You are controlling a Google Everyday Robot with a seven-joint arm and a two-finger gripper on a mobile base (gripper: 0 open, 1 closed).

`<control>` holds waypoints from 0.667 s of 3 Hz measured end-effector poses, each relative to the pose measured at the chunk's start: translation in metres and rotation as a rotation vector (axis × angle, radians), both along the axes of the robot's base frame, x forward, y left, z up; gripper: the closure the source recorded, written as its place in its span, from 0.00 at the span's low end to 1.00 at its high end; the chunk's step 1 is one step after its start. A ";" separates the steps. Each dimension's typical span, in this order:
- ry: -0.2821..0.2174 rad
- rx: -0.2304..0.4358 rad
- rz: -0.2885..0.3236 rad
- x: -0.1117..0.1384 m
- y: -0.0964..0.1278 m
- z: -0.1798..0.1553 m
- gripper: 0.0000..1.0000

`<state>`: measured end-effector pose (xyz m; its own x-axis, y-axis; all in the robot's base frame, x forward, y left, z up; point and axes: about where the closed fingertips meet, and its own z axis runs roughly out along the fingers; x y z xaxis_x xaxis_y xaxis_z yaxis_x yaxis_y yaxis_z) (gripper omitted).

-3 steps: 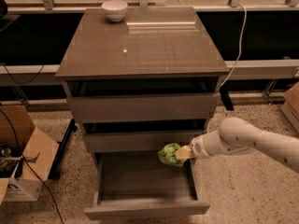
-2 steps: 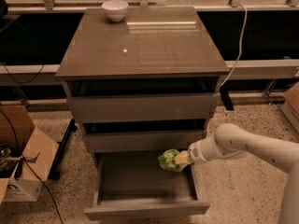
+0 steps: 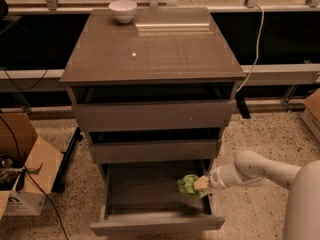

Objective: Place green rice chip bag into bottom drawer

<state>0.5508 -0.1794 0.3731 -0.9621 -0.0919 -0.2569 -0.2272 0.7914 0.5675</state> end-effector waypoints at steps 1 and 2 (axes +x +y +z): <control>0.039 0.020 -0.076 -0.003 -0.022 -0.039 0.86; 0.059 0.058 -0.157 -0.002 -0.038 -0.070 0.62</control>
Offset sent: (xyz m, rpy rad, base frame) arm 0.0029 -0.0623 -0.1025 0.1026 0.0751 -0.2625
